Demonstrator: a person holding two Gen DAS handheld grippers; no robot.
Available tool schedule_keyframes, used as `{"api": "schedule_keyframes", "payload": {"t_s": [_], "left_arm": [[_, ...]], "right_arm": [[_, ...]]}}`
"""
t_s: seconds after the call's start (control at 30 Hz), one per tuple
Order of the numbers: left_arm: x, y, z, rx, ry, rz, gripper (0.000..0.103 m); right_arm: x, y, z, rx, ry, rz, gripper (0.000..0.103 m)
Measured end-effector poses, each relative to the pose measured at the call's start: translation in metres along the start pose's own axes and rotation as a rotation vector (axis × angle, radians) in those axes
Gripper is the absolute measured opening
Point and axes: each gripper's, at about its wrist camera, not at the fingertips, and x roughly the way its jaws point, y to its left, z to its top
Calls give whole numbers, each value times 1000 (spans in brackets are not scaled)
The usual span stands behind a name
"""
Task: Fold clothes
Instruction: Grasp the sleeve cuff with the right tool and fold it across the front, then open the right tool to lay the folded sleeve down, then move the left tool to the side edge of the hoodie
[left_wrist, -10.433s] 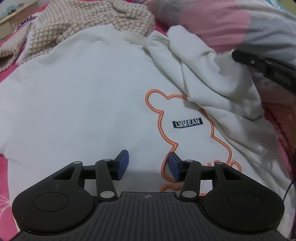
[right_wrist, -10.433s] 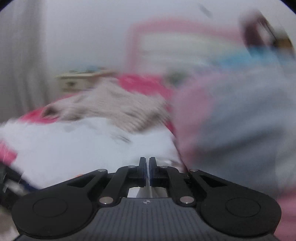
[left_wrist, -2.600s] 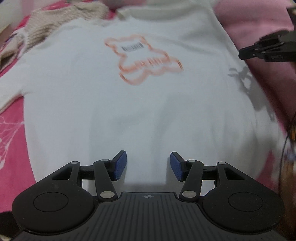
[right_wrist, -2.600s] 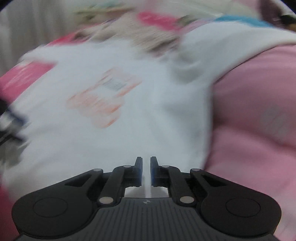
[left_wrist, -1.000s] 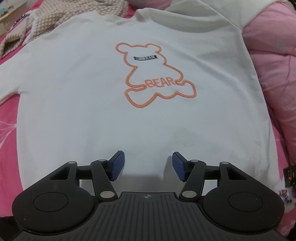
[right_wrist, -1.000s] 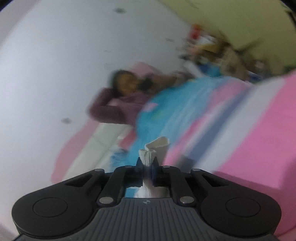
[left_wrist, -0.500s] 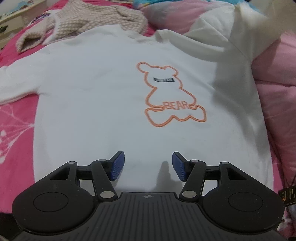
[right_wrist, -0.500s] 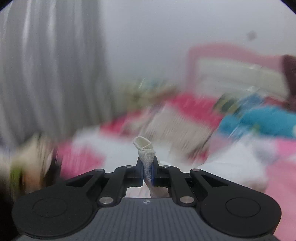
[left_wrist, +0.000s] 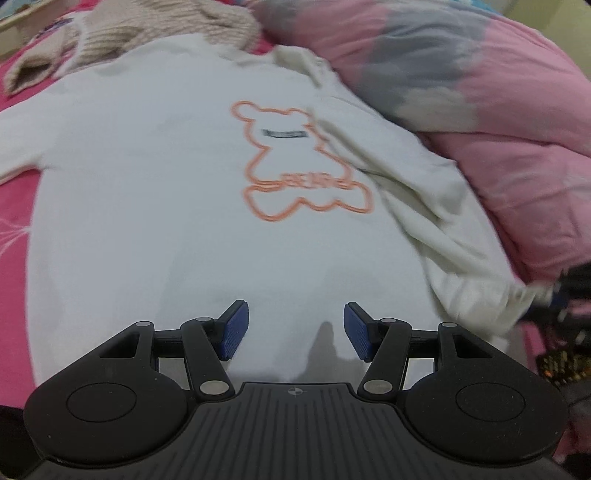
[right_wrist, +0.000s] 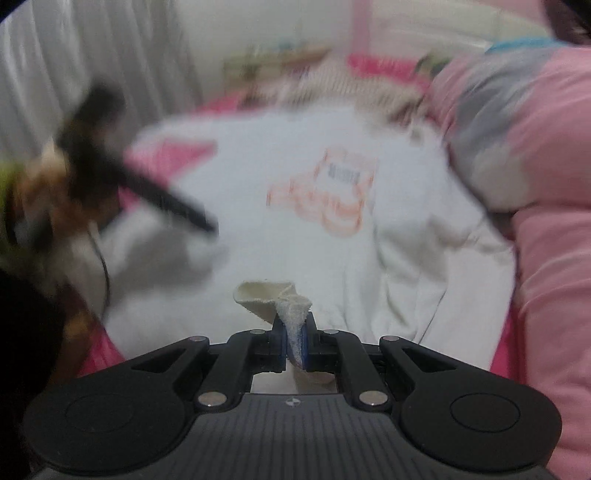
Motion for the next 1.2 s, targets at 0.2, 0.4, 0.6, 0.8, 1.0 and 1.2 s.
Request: {"api": "schedule_keyframes", "payload": {"t_s": [0.2,0.4,0.6,0.8,1.0,1.2], "left_arm": [[1,-19,-3,51,16,-74,57],[11,-40,-17,137,59,-85,57],[16,-66,-28,235,74,-124,57],[20,-108,-36,370,45,-159,57],[39,-133,-59,506,105,-112,57],[45,-140,-58,560,138,-89,57]], "right_arm": [[-32,-10,-3,224,-176,102,9],[15,38,-61,-237,221,-6,19],[-6,10,-59,77,154,89,28],[-22,-39,-56,421,24,73,37],[10,-33,-55,305,132,-115,37],[30,-62,9,225,119,-200,37]]}}
